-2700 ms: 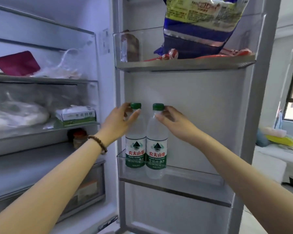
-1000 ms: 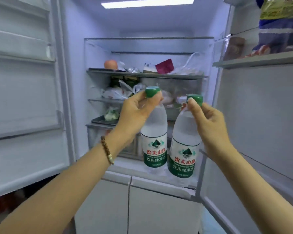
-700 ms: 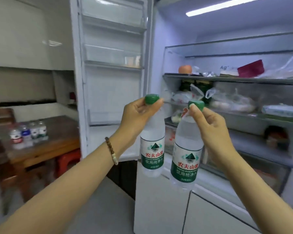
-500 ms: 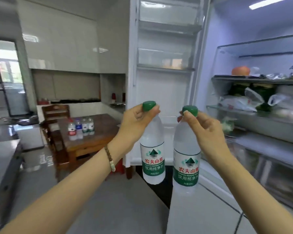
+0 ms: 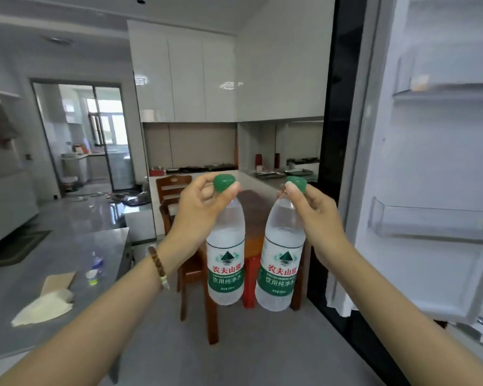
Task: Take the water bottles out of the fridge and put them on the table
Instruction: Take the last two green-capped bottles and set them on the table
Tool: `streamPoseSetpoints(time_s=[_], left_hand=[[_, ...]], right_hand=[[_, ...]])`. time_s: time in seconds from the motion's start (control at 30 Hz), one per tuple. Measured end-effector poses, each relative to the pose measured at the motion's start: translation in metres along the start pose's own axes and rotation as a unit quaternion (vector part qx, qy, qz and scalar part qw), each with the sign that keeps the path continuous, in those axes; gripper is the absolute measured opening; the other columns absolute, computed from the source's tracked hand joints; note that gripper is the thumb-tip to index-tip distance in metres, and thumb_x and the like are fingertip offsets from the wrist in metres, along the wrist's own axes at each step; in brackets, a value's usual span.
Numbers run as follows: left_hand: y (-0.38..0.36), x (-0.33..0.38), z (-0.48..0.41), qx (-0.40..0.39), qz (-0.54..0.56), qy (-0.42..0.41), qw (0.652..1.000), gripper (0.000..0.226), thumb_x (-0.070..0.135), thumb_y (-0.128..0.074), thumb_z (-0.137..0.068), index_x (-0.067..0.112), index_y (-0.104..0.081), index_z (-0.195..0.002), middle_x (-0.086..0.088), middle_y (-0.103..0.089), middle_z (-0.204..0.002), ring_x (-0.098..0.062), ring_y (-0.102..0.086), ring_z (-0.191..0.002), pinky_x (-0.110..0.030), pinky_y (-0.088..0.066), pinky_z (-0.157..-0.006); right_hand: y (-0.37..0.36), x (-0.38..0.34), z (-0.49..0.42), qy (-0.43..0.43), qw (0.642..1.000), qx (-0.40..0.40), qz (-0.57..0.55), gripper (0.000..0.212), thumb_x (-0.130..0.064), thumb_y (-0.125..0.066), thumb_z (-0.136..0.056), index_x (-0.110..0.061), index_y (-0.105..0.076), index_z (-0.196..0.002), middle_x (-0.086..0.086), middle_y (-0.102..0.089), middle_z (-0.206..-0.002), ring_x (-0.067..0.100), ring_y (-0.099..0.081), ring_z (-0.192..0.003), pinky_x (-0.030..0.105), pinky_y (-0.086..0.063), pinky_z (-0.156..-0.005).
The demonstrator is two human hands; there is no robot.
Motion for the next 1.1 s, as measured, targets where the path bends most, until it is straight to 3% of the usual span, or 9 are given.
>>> streamPoseSetpoints(time_s=[0.2, 0.33, 0.4, 0.5, 0.63, 0.8, 0.9, 1.0, 1.1], left_hand=[[0.048, -0.090, -0.075, 0.015, -0.009, 0.012, 1.000, 0.027, 0.018, -0.066, -0.079, 0.007, -0.058, -0.103, 0.001, -0.072, -0.091, -0.004, -0.069, -0.083, -0.011, -0.051, -0.073], [0.052, -0.162, -0.128, 0.020, -0.011, 0.031, 0.999, 0.037, 0.036, -0.069, -0.067, 0.015, -0.061, -0.097, -0.002, -0.073, -0.094, -0.011, -0.069, -0.091, -0.019, -0.053, -0.081], [0.048, -0.198, -0.160, 0.017, -0.028, 0.035, 0.999, 0.032, 0.037, -0.068, -0.067, 0.021, -0.061, -0.094, 0.002, -0.072, -0.094, -0.006, -0.069, -0.089, -0.015, -0.052, -0.078], [0.043, -0.250, -0.213, 0.017, -0.046, 0.044, 0.998, 0.020, 0.021, -0.069, -0.077, 0.029, -0.060, -0.092, 0.013, -0.068, -0.092, 0.008, -0.065, -0.082, -0.007, -0.048, -0.071], [0.043, -0.309, -0.280, 0.030, -0.074, 0.037, 0.996, 0.018, 0.021, -0.069, -0.078, 0.033, -0.064, -0.091, 0.017, -0.067, -0.089, 0.009, -0.063, -0.079, -0.008, -0.047, -0.071], [0.042, -0.389, -0.366, -0.004, -0.114, 0.036, 0.993, 0.023, 0.022, -0.071, -0.077, 0.019, -0.068, -0.099, 0.010, -0.069, -0.088, 0.008, -0.062, -0.073, -0.007, -0.046, -0.067], [0.041, -0.443, -0.412, -0.045, -0.101, 0.047, 0.993, 0.025, 0.019, -0.073, -0.075, 0.013, -0.068, -0.100, 0.006, -0.070, -0.089, 0.005, -0.064, -0.073, -0.007, -0.048, -0.066], [0.042, -0.498, -0.455, -0.087, -0.096, 0.063, 0.990, 0.025, 0.021, -0.077, -0.070, 0.019, -0.068, -0.094, 0.012, -0.069, -0.086, 0.006, -0.064, -0.068, -0.008, -0.049, -0.063], [0.041, -0.550, -0.496, -0.121, -0.093, 0.084, 0.985, 0.025, 0.022, -0.081, -0.065, 0.028, -0.067, -0.085, 0.014, -0.070, -0.083, 0.003, -0.066, -0.069, -0.011, -0.052, -0.068]], right_hand=[[-0.062, 0.079, -0.082, -0.013, 0.999, -0.036, -0.008, 0.033, -0.027, -0.059, -0.088, -0.007, -0.066, -0.113, 0.005, -0.071, -0.109, 0.013, -0.065, -0.104, 0.018, -0.049, -0.091], [-0.082, 0.141, -0.149, -0.023, 0.998, -0.052, -0.011, 0.035, -0.030, -0.058, -0.088, -0.006, -0.066, -0.112, 0.005, -0.071, -0.109, 0.012, -0.065, -0.104, 0.014, -0.049, -0.087], [-0.089, 0.172, -0.186, -0.030, 0.998, -0.062, -0.014, 0.035, -0.030, -0.058, -0.087, -0.006, -0.066, -0.111, 0.002, -0.072, -0.106, 0.008, -0.065, -0.101, 0.012, -0.050, -0.084], [-0.099, 0.216, -0.246, -0.022, 0.996, -0.083, -0.001, 0.031, -0.028, -0.057, -0.088, -0.010, -0.066, -0.111, -0.007, -0.071, -0.099, -0.002, -0.065, -0.092, 0.007, -0.047, -0.077], [-0.114, 0.270, -0.322, -0.014, 0.995, -0.089, 0.043, 0.019, -0.033, -0.058, -0.088, -0.024, -0.067, -0.101, -0.004, -0.060, -0.098, 0.002, -0.057, -0.092, 0.014, -0.043, -0.081], [-0.128, 0.345, -0.399, -0.032, 0.993, -0.090, 0.068, 0.009, -0.029, -0.064, -0.084, -0.033, -0.068, -0.091, -0.010, -0.058, -0.091, -0.006, -0.057, -0.084, 0.011, -0.043, -0.077], [-0.138, 0.397, -0.438, -0.042, 0.993, -0.075, 0.083, 0.012, -0.023, -0.068, -0.082, -0.032, -0.069, -0.090, 0.001, -0.062, -0.098, 0.000, -0.059, -0.084, 0.009, -0.045, -0.075], [-0.148, 0.449, -0.474, -0.051, 0.991, -0.055, 0.109, 0.012, -0.021, -0.070, -0.080, -0.027, -0.071, -0.090, 0.008, -0.060, -0.095, 0.014, -0.059, -0.087, 0.021, -0.048, -0.079], [-0.158, 0.492, -0.509, -0.069, 0.987, -0.052, 0.136, 0.014, -0.021, -0.072, -0.079, -0.033, -0.072, -0.086, 0.020, -0.062, -0.101, 0.026, -0.061, -0.090, 0.036, -0.050, -0.084]])
Point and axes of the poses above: each hand's wrist, its own z-axis away from the middle knuckle, its own y-axis out of the back of the hand, x = y × z, the point moved 1 cm from there along -z, towards the middle knuckle
